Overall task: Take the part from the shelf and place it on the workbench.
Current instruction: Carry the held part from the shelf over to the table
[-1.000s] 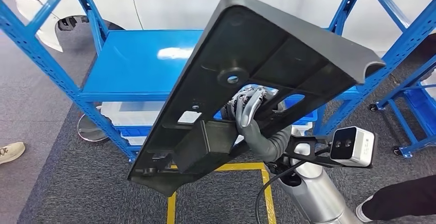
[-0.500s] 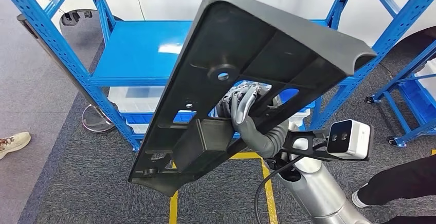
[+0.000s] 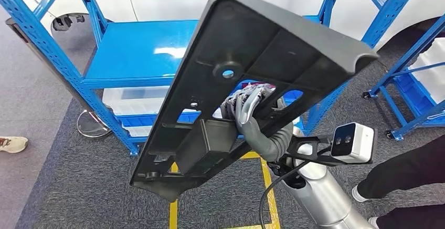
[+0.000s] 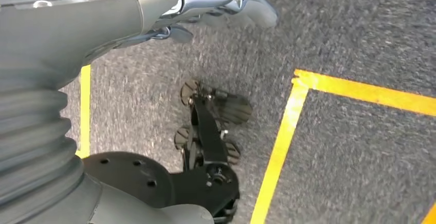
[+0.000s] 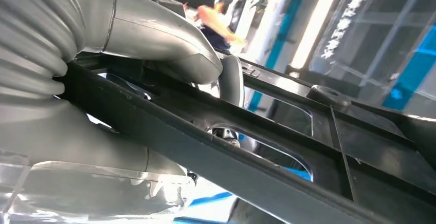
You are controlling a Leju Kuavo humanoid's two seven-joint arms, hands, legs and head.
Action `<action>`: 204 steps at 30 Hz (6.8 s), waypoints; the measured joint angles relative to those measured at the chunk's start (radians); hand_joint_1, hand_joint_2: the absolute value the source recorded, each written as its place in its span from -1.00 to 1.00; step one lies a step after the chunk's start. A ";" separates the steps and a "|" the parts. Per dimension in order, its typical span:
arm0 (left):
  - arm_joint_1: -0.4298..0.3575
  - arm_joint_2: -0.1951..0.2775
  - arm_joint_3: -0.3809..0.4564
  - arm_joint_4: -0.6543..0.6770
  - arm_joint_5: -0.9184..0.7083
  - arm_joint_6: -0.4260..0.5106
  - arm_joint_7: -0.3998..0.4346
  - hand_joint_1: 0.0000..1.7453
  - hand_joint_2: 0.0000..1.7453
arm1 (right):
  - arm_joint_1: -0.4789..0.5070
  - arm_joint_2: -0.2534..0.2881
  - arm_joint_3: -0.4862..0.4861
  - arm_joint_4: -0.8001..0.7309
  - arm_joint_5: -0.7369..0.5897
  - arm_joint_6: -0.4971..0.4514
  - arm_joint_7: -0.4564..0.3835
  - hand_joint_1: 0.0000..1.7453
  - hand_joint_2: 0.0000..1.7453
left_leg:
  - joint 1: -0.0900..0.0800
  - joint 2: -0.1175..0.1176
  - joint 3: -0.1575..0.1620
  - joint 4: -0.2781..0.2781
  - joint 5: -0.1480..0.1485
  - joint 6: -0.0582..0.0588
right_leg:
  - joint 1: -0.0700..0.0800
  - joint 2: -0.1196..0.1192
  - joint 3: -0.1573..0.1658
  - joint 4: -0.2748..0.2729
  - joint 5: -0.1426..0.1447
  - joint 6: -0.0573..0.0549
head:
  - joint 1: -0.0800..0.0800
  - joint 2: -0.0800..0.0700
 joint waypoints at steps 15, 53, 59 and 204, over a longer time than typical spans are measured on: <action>-0.008 0.003 0.003 0.000 -0.057 0.015 0.048 -1.00 1.00 | 0.091 -0.034 -0.053 -0.115 0.103 -0.074 -0.007 1.00 1.00 | -0.012 0.113 -0.008 -0.004 -0.001 0.026 | 0.005 -0.089 -0.023 0.017 0.004 0.014 | 0.008 0.000; 0.004 -0.022 -0.022 0.000 -0.112 0.082 0.086 -1.00 1.00 | 0.235 -0.009 -0.110 -0.222 0.191 -0.071 -0.014 1.00 1.00 | -0.011 0.060 -0.084 0.203 -0.134 -0.001 | 0.002 -0.033 -0.036 -0.006 0.032 -0.023 | 0.020 0.000; 0.007 0.010 -0.022 0.000 -0.126 0.053 0.064 -1.00 1.00 | 0.241 -0.003 -0.124 -0.251 0.189 -0.078 -0.014 1.00 1.00 | -0.003 0.010 -0.028 0.068 -0.028 0.001 | 0.003 0.042 -0.040 0.008 0.032 -0.017 | 0.020 0.000; -0.009 -0.009 0.043 0.000 -0.195 0.045 0.115 -1.00 1.00 | 0.339 -0.032 -0.310 -0.334 0.179 -0.041 -0.014 1.00 1.00 | -0.009 0.098 -0.025 0.067 -0.065 -0.003 | -0.002 -0.047 -0.027 -0.001 0.011 -0.013 | 0.037 0.000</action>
